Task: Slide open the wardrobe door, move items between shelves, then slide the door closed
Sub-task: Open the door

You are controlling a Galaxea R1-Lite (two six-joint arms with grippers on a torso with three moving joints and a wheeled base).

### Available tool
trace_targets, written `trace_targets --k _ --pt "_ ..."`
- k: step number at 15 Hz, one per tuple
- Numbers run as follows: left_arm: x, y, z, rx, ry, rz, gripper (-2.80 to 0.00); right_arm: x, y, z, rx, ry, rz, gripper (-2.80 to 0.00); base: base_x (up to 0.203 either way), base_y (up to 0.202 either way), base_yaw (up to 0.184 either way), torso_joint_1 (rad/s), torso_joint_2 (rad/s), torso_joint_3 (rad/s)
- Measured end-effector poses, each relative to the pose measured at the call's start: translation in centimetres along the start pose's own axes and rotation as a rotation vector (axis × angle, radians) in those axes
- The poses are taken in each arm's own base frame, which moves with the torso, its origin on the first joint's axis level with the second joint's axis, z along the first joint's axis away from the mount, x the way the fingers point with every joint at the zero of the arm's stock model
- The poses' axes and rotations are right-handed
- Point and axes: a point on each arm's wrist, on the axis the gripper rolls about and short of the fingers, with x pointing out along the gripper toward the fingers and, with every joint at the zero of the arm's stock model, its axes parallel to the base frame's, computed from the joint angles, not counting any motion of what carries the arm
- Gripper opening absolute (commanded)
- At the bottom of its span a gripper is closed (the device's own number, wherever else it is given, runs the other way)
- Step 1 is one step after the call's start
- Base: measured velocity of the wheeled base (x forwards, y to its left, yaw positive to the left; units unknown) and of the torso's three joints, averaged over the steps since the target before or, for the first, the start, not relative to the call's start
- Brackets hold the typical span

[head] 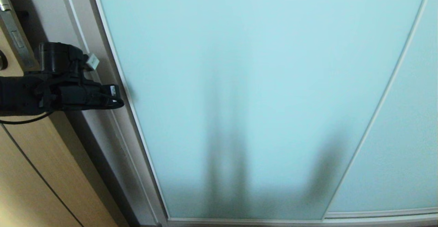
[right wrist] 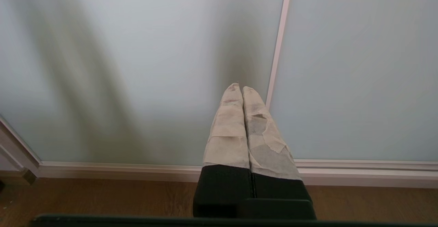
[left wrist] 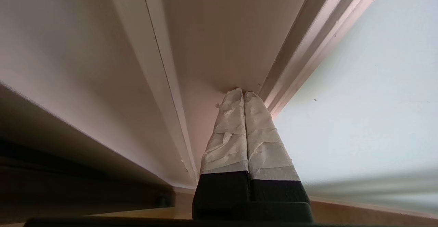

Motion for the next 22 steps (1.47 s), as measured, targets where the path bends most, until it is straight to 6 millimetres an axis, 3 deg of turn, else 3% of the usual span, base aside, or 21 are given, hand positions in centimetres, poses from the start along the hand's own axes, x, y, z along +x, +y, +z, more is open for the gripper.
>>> trace_targets --k 5,22 --pt "-0.2 -1.1 -0.4 -0.014 0.014 -0.047 -2.80 0.0 0.0 0.0 0.000 0.000 0.001 -2.80 0.000 0.000 0.000 0.000 0.00 0.000" --pt "1.4 -1.1 -0.8 -0.017 -0.012 -0.054 -2.80 0.0 0.0 0.0 0.000 0.000 0.001 -2.80 0.000 0.000 0.000 0.000 0.00 0.000"
